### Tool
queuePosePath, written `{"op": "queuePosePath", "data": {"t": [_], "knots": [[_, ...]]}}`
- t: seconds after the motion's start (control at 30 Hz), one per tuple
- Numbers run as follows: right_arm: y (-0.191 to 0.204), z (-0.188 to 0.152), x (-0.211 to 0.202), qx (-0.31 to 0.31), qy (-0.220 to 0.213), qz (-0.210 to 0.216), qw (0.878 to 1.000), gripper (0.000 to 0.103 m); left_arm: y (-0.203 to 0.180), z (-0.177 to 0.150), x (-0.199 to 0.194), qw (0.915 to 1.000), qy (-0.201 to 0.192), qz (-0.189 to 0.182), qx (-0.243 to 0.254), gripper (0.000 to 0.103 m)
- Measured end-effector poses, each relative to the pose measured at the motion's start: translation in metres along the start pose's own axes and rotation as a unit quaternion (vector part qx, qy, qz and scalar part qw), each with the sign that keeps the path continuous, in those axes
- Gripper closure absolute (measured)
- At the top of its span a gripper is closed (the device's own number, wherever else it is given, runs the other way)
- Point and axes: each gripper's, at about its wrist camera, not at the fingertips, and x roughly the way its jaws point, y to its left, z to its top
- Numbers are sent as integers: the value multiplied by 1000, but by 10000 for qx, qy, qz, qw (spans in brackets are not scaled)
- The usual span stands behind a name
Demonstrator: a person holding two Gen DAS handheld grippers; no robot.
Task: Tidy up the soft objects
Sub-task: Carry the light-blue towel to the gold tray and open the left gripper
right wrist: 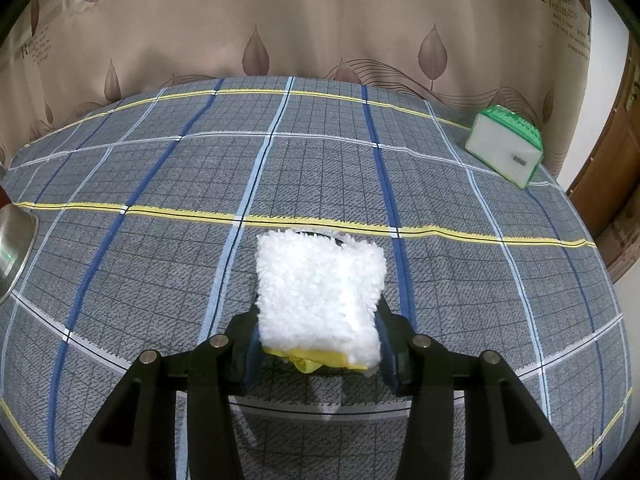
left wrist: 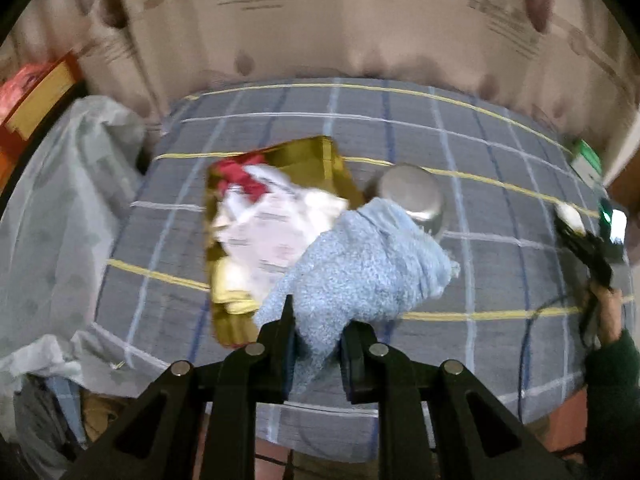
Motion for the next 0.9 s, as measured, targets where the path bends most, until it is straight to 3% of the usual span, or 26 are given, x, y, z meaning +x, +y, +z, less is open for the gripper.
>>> {"op": "queuePosePath", "data": {"t": [0.43, 0.9], "knots": [[1, 0, 0, 10, -8, -18, 10000, 58, 56, 40, 44, 9970, -146, 400, -645, 85], [1, 0, 0, -22, -2, -64, 10000, 57, 79, 83, 107, 9947, -87, 611, -827, 85]]}}
